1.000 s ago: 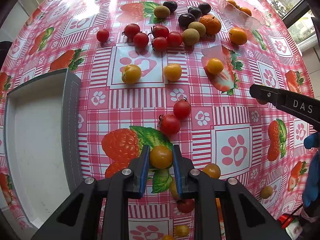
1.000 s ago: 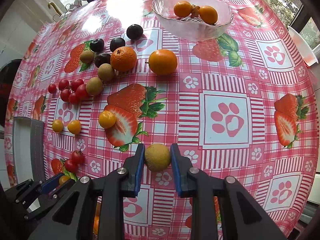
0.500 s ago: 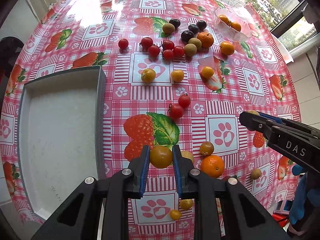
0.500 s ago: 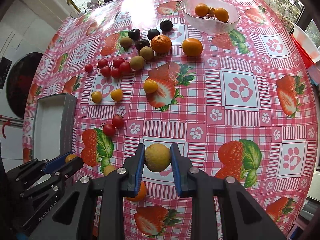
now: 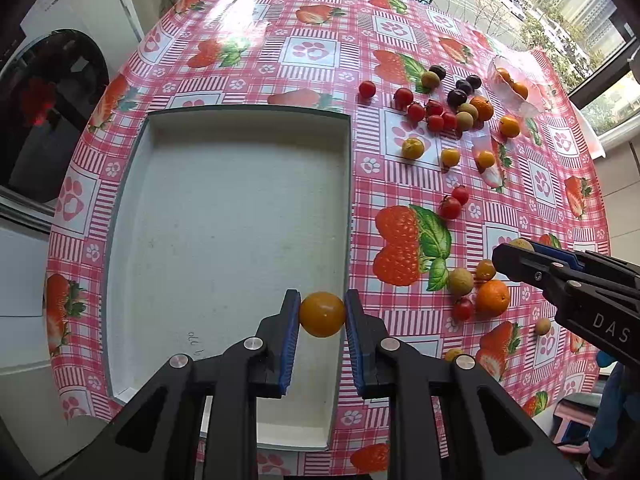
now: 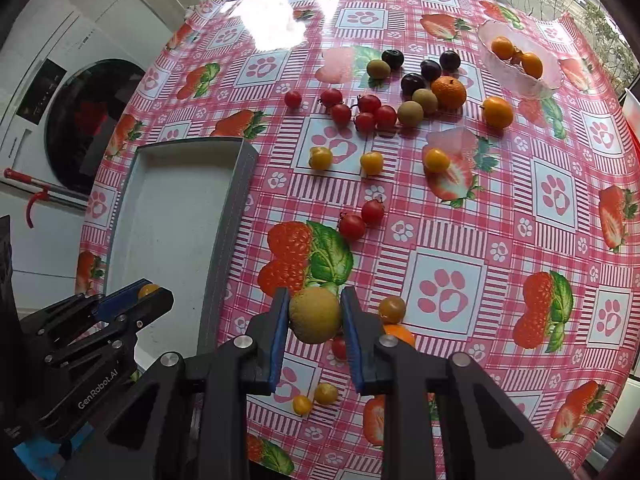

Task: Organize fruits
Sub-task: 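Carry both held fruits over the white tray, then open both grippers to drop the fruits into the white tray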

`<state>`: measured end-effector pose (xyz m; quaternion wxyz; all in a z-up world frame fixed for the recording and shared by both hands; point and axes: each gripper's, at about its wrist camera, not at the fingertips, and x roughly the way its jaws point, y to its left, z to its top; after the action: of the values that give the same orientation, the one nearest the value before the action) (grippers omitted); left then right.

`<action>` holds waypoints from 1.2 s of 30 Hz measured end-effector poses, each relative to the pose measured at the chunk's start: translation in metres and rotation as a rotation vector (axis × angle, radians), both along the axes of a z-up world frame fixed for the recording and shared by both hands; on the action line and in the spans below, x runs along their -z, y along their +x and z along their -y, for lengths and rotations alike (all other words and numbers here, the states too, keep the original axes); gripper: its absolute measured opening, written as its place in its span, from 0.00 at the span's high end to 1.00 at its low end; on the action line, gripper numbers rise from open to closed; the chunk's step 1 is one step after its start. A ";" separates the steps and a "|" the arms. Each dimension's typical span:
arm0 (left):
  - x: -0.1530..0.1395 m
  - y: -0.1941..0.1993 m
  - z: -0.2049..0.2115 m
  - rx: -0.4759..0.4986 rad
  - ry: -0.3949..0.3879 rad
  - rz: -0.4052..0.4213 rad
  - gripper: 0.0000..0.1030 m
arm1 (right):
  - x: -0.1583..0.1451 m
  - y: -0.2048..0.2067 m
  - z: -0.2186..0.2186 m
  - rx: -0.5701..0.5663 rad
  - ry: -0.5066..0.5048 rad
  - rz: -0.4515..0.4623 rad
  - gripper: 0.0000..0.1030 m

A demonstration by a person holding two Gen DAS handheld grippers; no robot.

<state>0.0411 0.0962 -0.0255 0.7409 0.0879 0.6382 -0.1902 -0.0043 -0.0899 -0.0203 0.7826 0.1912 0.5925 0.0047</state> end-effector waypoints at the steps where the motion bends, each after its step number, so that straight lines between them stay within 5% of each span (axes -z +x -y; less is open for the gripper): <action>1: 0.002 0.002 -0.009 -0.008 0.013 0.003 0.77 | -0.001 0.004 -0.011 -0.019 0.002 0.001 0.73; 15: 0.049 0.012 -0.093 -0.070 0.152 -0.043 0.77 | 0.030 0.040 -0.145 -0.265 0.041 -0.088 0.73; 26: 0.073 0.001 -0.108 -0.054 0.193 -0.088 0.76 | 0.067 0.034 -0.180 -0.354 0.011 -0.182 0.73; 28: 0.076 -0.003 -0.109 -0.050 0.197 -0.098 0.59 | 0.070 0.033 -0.184 -0.369 0.006 -0.184 0.72; 29: 0.076 -0.004 -0.109 -0.054 0.202 -0.086 0.36 | 0.071 0.033 -0.186 -0.375 0.006 -0.184 0.68; 30: 0.074 -0.005 -0.111 -0.063 0.225 -0.056 0.29 | 0.071 0.032 -0.187 -0.378 0.002 -0.181 0.67; 36: 0.074 -0.005 -0.121 -0.063 0.218 -0.066 0.28 | 0.069 0.028 -0.188 -0.396 0.006 -0.164 0.49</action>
<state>0.0363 0.2168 -0.0993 0.7111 0.1418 0.6815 -0.0990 0.0241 0.0985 -0.0892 0.7150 0.0733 0.6802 0.1444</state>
